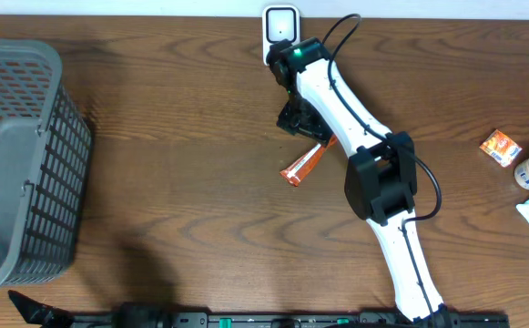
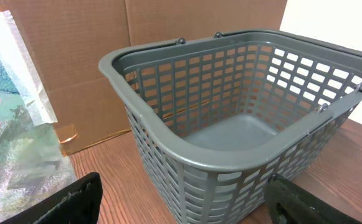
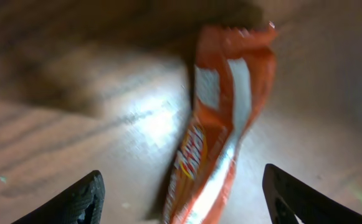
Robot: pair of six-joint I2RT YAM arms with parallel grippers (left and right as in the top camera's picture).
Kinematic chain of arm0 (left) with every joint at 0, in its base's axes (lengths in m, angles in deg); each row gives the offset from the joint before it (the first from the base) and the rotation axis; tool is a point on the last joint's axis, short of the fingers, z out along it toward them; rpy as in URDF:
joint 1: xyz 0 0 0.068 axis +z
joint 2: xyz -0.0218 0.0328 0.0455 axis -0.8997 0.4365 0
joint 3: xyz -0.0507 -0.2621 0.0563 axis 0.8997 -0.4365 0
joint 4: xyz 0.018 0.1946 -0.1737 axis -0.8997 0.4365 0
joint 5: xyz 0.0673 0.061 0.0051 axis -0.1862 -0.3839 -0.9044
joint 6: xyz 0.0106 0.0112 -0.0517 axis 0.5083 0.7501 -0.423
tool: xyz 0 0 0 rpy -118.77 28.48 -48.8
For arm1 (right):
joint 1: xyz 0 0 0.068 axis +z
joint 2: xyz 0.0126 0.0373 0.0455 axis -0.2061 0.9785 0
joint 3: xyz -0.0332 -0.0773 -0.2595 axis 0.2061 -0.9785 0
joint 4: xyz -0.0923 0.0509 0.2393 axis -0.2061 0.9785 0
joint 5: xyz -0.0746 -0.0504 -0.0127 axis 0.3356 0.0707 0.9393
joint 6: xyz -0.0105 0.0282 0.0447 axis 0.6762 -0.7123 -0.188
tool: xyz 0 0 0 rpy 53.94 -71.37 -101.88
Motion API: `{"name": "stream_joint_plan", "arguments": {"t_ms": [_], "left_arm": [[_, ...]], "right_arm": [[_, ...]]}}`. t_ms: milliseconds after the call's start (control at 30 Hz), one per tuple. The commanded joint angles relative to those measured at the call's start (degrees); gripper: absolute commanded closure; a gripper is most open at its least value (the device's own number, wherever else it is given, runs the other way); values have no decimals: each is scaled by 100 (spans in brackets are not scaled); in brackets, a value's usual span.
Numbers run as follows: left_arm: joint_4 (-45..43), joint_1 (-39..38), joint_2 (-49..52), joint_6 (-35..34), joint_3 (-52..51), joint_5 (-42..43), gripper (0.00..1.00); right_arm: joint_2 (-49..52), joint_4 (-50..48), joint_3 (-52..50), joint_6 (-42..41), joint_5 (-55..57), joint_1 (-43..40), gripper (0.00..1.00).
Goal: Scan the item barcode
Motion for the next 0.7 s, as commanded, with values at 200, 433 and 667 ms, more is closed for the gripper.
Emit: {"name": "stream_joint_plan", "arguments": {"t_ms": [200, 433, 667], "left_arm": [[13, -7, -42, -52, -20, -15, 17], [13, -7, -42, -52, -20, -15, 17], [13, -7, -42, -52, -20, -15, 17]], "right_arm": [[898, 136, 90, -85, -15, -96, 28], [905, 264, 92, -376, 286, -103, 47], [905, 273, 92, -378, 376, -177, 96]]}}
